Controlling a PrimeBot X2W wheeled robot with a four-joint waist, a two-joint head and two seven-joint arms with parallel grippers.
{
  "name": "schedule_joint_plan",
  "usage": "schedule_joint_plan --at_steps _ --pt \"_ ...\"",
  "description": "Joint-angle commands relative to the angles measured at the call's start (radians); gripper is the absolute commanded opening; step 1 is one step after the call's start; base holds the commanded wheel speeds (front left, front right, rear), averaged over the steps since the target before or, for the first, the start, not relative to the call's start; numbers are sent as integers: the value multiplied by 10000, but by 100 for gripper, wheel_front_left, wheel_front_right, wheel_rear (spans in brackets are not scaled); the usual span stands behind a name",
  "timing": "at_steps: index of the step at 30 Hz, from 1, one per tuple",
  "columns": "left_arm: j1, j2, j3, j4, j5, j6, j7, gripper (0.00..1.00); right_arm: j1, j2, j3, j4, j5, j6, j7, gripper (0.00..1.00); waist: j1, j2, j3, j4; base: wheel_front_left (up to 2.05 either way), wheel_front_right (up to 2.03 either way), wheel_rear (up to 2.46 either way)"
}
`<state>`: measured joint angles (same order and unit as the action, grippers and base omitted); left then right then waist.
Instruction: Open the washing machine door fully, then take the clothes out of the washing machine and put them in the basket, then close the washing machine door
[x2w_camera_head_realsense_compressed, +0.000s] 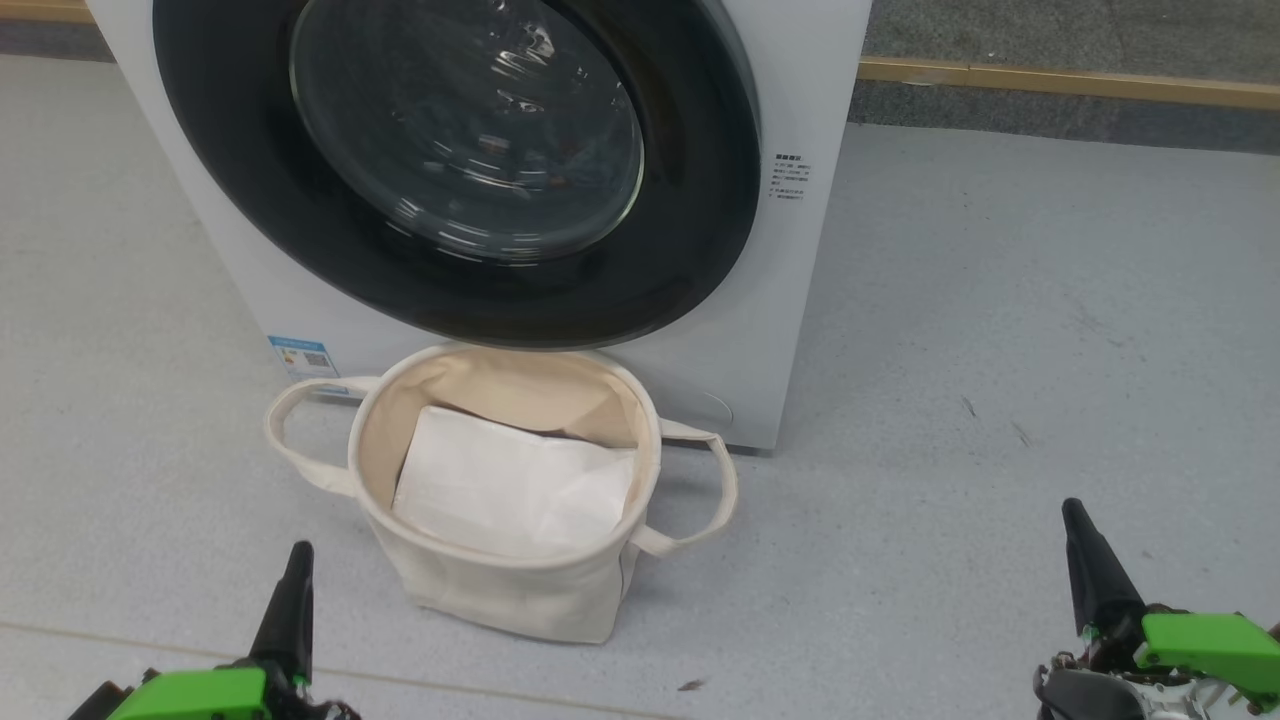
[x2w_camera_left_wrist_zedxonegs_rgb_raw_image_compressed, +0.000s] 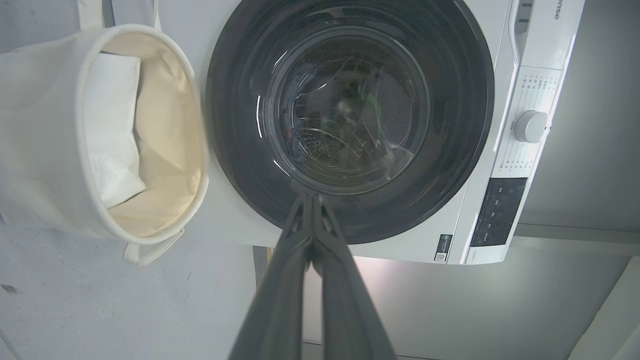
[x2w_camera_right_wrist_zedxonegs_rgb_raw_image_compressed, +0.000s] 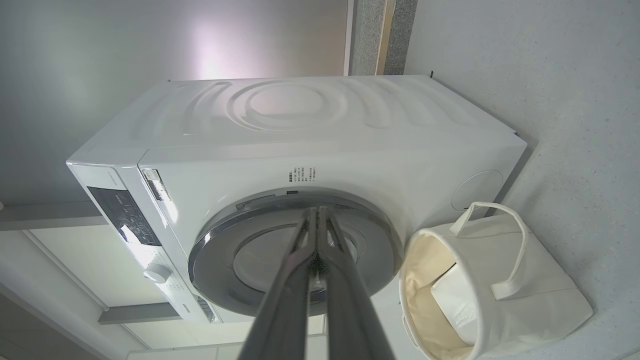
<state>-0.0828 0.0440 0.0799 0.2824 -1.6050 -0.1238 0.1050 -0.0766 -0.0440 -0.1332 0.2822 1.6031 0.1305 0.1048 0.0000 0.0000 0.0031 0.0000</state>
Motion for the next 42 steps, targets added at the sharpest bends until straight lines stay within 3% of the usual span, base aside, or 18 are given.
schedule_joint_plan --at_steps 1,42 --pt "-251 62 335 -375 -40 -69 79 0 -313 -62 198 -374 59 2 81 0 0 0 0 0 0 0 0" --pt "-251 62 335 -375 -40 -69 79 0 -313 -62 198 -374 59 2 81 0 0 0 0 0 0 0 0"
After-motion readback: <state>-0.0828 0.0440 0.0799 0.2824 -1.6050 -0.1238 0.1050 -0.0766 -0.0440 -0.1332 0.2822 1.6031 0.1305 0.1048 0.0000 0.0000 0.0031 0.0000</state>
